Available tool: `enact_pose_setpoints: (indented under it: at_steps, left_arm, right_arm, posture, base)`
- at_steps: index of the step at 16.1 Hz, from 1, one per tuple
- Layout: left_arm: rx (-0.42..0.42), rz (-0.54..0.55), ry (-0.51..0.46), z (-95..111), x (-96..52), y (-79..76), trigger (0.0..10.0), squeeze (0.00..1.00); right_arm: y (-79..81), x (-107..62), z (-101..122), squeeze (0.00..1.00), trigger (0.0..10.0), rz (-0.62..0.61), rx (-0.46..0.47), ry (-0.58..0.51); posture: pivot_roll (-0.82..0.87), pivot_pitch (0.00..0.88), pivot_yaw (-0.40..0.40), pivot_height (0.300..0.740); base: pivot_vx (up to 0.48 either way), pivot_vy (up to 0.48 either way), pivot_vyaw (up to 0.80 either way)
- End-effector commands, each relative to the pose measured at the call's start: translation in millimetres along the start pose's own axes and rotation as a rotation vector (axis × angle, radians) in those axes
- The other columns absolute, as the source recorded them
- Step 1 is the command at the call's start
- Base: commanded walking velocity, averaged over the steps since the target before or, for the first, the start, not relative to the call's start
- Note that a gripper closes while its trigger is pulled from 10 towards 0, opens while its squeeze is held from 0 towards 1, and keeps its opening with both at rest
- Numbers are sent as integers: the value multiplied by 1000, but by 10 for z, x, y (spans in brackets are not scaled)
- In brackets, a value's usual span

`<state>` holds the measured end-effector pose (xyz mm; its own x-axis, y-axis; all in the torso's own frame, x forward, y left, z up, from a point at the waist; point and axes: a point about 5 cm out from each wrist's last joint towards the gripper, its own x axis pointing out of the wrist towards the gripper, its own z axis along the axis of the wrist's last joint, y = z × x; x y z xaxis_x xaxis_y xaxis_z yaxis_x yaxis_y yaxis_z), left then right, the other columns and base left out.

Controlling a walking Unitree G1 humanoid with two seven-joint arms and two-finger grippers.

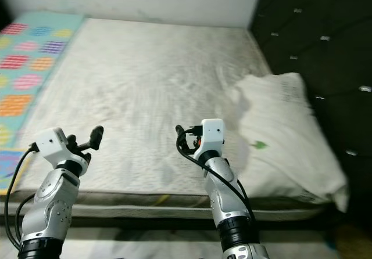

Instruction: Clean up the room

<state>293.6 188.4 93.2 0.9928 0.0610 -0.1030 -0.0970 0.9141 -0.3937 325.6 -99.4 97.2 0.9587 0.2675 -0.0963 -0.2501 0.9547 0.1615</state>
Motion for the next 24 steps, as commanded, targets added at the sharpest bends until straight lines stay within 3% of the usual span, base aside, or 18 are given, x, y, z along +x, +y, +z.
enact_pose_setpoints:
  at_steps: [1,18,24]
  left_arm:
    - [-4,-15,22,-52,7,-79,10000,0]
    - [4,-1,24,-43,20,-94,10000,0]
    - [2,-34,-7,-17,-3,-115,10000,0]
  right_arm:
    - [-130,-35,-25,0,10000,-40,1,17]
    - [-121,-18,-36,0,10000,-16,6,40]
    - [-111,-32,-44,0,10000,-12,7,39]
  posture:
    - [-67,80,-24,740]
    - [-76,86,-31,740]
    - [-75,82,-28,740]
  base:
    - [0,364,0]
    - [0,367,0]
    - [0,0,0]
